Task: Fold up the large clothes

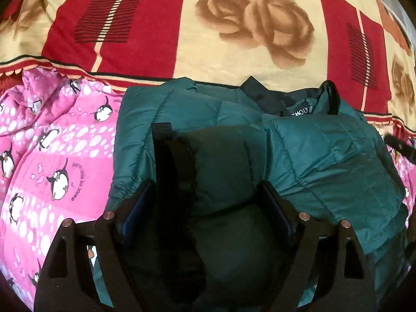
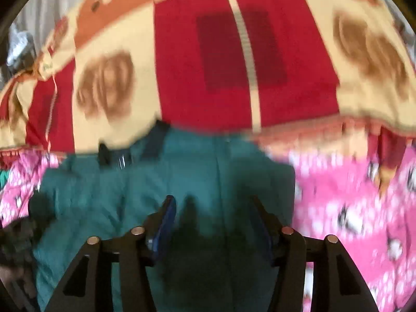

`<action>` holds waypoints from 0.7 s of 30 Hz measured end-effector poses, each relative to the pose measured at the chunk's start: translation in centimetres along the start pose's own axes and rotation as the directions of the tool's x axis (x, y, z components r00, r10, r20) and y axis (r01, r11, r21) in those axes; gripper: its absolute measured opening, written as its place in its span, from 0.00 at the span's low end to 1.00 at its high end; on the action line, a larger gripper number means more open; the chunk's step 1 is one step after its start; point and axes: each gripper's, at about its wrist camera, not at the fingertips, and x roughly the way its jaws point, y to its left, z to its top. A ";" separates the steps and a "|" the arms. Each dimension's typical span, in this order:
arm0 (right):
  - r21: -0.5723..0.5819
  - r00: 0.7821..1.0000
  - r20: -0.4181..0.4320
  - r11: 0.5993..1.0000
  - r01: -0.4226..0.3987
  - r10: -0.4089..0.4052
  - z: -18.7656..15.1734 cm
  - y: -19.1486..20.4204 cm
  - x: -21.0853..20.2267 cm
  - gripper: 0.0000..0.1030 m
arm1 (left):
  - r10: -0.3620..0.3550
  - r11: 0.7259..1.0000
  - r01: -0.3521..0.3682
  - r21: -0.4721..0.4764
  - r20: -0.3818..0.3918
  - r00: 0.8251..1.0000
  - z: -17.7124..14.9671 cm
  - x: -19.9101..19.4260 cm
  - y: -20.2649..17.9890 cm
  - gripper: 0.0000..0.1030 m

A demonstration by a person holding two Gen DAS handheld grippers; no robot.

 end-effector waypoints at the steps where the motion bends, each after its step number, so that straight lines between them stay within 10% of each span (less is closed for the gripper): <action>1: -0.011 1.000 -0.010 1.000 -0.005 0.005 0.3 0.3 0.7 0.58 | 0.005 1.000 -0.005 0.004 0.000 1.000 -0.1 0.0 -0.1 0.83; 5: -0.032 0.986 -0.167 0.999 -0.007 0.001 -1.0 0.3 5.7 0.59 | -0.014 1.000 0.014 0.010 -0.004 1.000 0.1 0.4 -0.4 0.91; 12: -0.008 0.991 -0.134 1.000 0.015 -0.016 -0.8 0.1 3.1 0.59 | -0.004 1.000 0.004 -0.022 -0.002 1.000 0.0 0.5 -0.4 0.91; 18: -0.068 0.992 -0.008 0.990 -0.122 0.122 -1.2 5.6 -3.8 0.59 | 0.024 1.000 -0.024 -0.009 0.005 1.000 -0.1 0.4 -0.9 0.91; 21: -0.093 0.982 -0.097 0.981 -0.170 0.161 -3.2 7.6 -1.9 0.69 | 0.019 1.000 -0.018 -0.016 0.010 1.000 -0.3 0.3 -0.7 0.91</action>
